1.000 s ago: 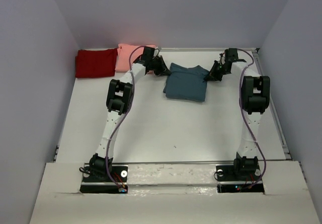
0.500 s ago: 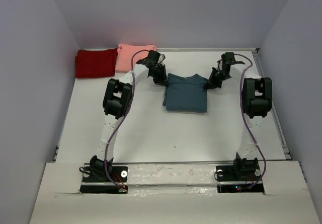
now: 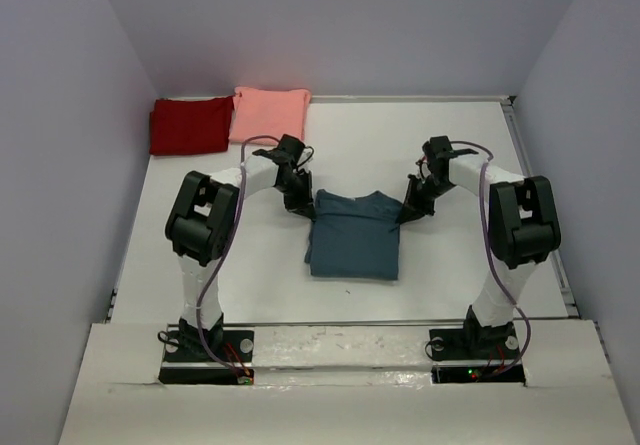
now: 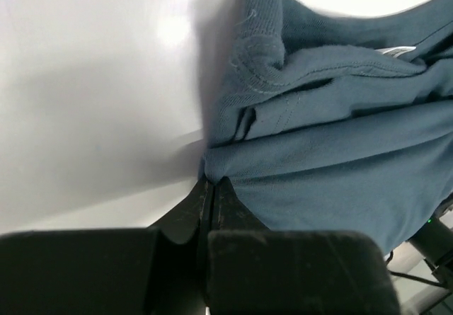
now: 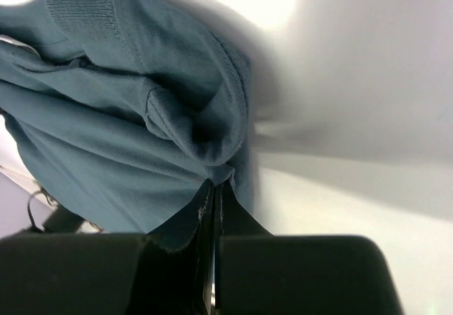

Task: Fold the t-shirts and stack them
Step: Fold the long partially folded tshirt into a neat square

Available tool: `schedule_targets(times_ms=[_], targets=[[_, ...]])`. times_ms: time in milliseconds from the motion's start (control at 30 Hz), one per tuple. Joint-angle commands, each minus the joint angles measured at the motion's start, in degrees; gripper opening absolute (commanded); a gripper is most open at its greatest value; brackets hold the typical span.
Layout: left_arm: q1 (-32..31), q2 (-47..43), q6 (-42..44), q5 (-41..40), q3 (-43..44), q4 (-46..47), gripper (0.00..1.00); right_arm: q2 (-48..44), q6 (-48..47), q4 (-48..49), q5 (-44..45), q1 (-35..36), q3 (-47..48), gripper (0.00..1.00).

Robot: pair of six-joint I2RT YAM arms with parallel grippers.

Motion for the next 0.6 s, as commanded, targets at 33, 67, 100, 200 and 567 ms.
schedule_targets(times_ms=[33,67,100,200,567], targets=[[-0.47,-9.65,-1.70,-3.02,-10.19,-1.63,0.04,-6.88,1.09,-2.42,1.91,1.99,-8.01,0.00],[-0.65,-10.62,-2.23,-2.49,-12.82,-1.19,0.04,-8.80,1.44,-2.07,1.91,1.99,-9.07,0.00],[-1.00,-12.20,-3.01,-2.40,-13.71,-0.84,0.04,-9.69,1.61,-1.89,1.91,1.99,-10.73,0.00],[-1.61,-14.05,-3.37,-2.75,-14.78,-0.92,0.04,-11.98,1.88,-2.15,2.09,1.99,-11.45,0.00],[-1.97,-15.11,-2.23,-6.44,-4.85,-3.65,0.05,-14.53,2.14,-3.47,1.56,1.99,-8.12,0.00]])
